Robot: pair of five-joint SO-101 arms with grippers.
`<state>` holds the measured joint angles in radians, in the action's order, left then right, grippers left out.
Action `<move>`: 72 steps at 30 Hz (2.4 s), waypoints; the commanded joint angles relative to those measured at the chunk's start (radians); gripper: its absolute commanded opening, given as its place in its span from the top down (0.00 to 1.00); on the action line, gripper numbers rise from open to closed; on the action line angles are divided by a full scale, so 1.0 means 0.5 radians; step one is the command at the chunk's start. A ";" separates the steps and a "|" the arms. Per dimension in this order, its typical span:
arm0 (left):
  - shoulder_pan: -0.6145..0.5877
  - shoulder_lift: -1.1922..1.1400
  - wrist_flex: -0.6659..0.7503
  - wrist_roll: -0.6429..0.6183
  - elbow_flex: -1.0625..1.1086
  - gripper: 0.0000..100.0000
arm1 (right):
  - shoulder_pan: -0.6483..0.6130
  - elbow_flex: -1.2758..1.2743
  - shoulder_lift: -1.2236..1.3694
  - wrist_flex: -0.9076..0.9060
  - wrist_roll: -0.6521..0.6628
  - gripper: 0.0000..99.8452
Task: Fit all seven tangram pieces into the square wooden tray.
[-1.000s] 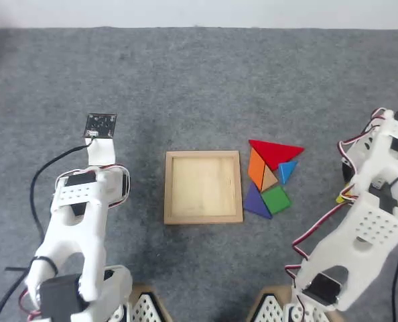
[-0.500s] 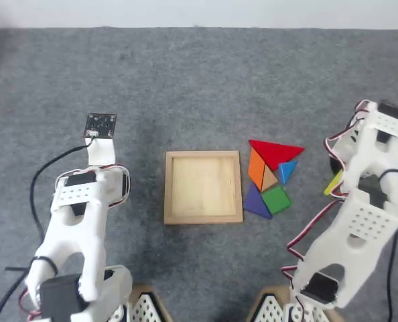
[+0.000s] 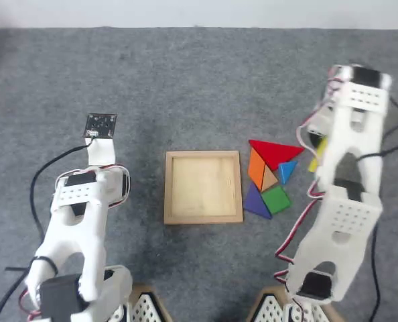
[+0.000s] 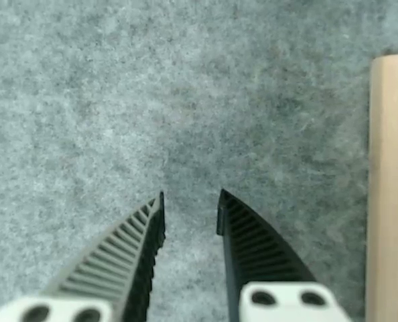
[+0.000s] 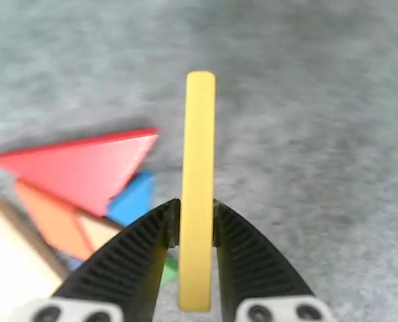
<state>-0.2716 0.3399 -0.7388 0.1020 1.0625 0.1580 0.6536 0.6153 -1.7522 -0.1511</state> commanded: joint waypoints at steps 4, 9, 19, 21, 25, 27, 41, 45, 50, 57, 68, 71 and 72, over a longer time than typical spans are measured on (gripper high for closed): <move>0.012 0.012 0.068 0.012 -0.005 0.88 | -0.701 0.009 -0.364 -0.081 -0.114 0.94; 0.009 0.012 0.068 0.012 -0.005 0.88 | -1.244 0.003 -0.376 -0.057 -0.273 0.94; 0.009 0.012 0.068 0.012 -0.005 0.88 | -1.579 -0.006 -0.318 0.029 -0.712 0.95; 0.009 0.012 0.068 0.012 -0.005 0.88 | -1.677 -0.006 -0.265 0.032 -0.789 0.96; 0.009 0.012 0.071 0.012 -0.005 0.88 | -1.812 -0.006 -0.155 0.066 -0.816 0.96; 0.009 0.012 0.071 0.012 -0.005 0.88 | -1.852 -0.006 -0.112 0.097 -0.844 0.96; 0.009 0.012 0.071 0.015 -0.005 0.88 | -1.815 -0.199 -0.069 0.180 -0.813 0.78; 0.009 0.012 0.071 0.015 -0.005 0.88 | -1.692 -0.316 -0.072 0.222 -0.798 0.79; 0.009 0.012 0.071 0.015 -0.005 0.88 | -1.517 -0.512 -0.069 0.330 -0.690 0.82; 0.009 0.012 0.071 0.015 -0.005 0.88 | -1.428 -0.638 -0.063 0.394 -0.589 0.82; 0.009 0.012 0.071 0.015 -0.005 0.88 | -1.732 -0.620 0.109 0.532 -0.589 0.82; 0.009 0.012 0.071 0.015 -0.005 0.88 | -1.791 -0.592 0.109 0.554 -0.589 0.82; 0.009 0.012 0.071 0.015 -0.005 0.88 | -1.812 -0.583 0.109 0.560 -0.589 0.82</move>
<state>-0.2716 0.3399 -0.7204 0.1020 1.0625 -0.6935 0.3498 0.6613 -1.4975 -0.4565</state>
